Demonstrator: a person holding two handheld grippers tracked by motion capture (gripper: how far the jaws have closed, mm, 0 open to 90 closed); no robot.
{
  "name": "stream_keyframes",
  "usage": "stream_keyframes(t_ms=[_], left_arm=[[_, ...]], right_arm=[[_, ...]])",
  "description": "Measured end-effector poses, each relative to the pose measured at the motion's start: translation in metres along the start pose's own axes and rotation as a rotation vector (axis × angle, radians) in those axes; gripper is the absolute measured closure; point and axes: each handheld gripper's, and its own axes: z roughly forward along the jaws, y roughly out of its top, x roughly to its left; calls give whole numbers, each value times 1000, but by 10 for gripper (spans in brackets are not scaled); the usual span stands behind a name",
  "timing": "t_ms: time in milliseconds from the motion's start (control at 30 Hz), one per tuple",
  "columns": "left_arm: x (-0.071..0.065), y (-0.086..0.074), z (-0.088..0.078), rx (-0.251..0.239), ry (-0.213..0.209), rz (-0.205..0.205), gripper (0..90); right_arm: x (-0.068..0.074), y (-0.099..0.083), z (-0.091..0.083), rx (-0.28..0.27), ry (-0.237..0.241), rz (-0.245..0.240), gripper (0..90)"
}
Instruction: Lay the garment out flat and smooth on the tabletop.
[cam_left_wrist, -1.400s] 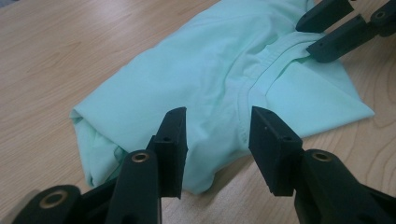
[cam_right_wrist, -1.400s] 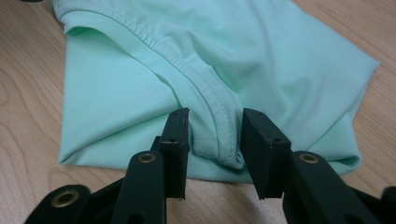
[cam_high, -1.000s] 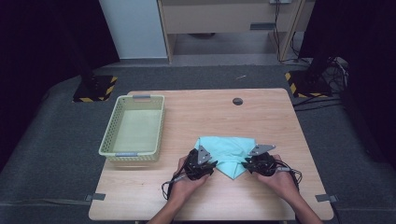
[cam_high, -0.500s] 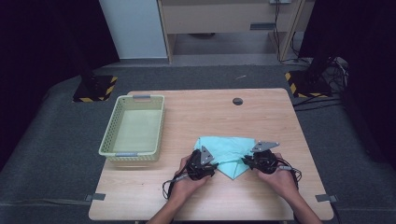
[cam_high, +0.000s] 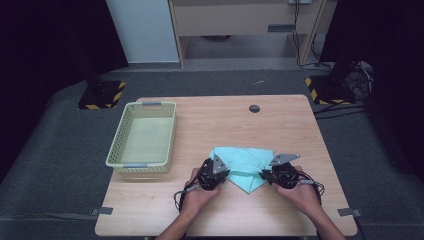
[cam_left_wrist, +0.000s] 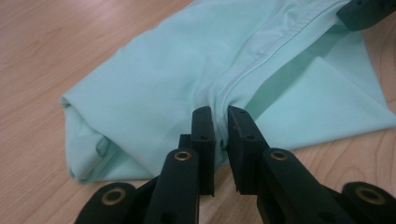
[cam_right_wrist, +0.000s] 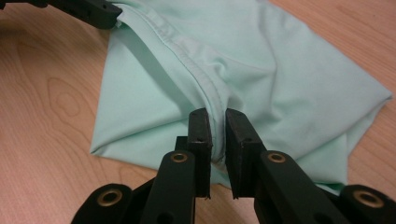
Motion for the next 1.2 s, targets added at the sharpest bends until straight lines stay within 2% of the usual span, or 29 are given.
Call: stream_keyframes(t_ms=[100,200,233,300,367,500,633,667,700,767,867,900,933,967,1067,1200], left_arm=[[-3,-1,3,19,-5,13,811],[-3,-1,4,28,-3,16,811],[-2,-1,4,35,1,20,811],[-2,-1,4,38,5,18,816],[-1,-1,4,40,2,13,817],[-1,-1,4,42,-2,13,819],[-1,-1,4,43,-8,13,822],[-2,-1,4,42,-12,13,822],[-2,-2,3,44,-19,11,823],[-4,-1,2,47,-29,16,824],[-8,-2,0,53,-57,22,824],[-11,-2,-3,63,-85,37,826],[-11,-2,-3,63,-85,37,827],[-15,-3,-5,69,-104,42,828],[-19,-3,-8,69,-109,48,828],[-19,2,-16,28,-95,31,829]], right_arm=[[2,-3,1,16,6,-8,809],[1,-5,4,19,-10,-16,784],[0,-6,4,15,-15,-22,760],[0,-8,6,5,-33,-44,658],[-1,-10,6,-1,-39,-45,588],[-1,-15,5,0,-41,-61,554],[-4,-16,5,0,-42,-66,669],[-4,-16,5,0,-42,-66,669],[-5,-16,5,-1,-31,-54,757],[-3,-17,4,3,-31,-59,793],[-3,-17,3,17,-17,-59,811],[-3,-18,0,28,-6,-60,817],[-3,-20,-2,35,-1,-60,818],[-3,-21,-4,40,6,-58,821],[-3,-22,-8,49,22,-60,825],[-3,-17,-17,8,34,-42,834]])
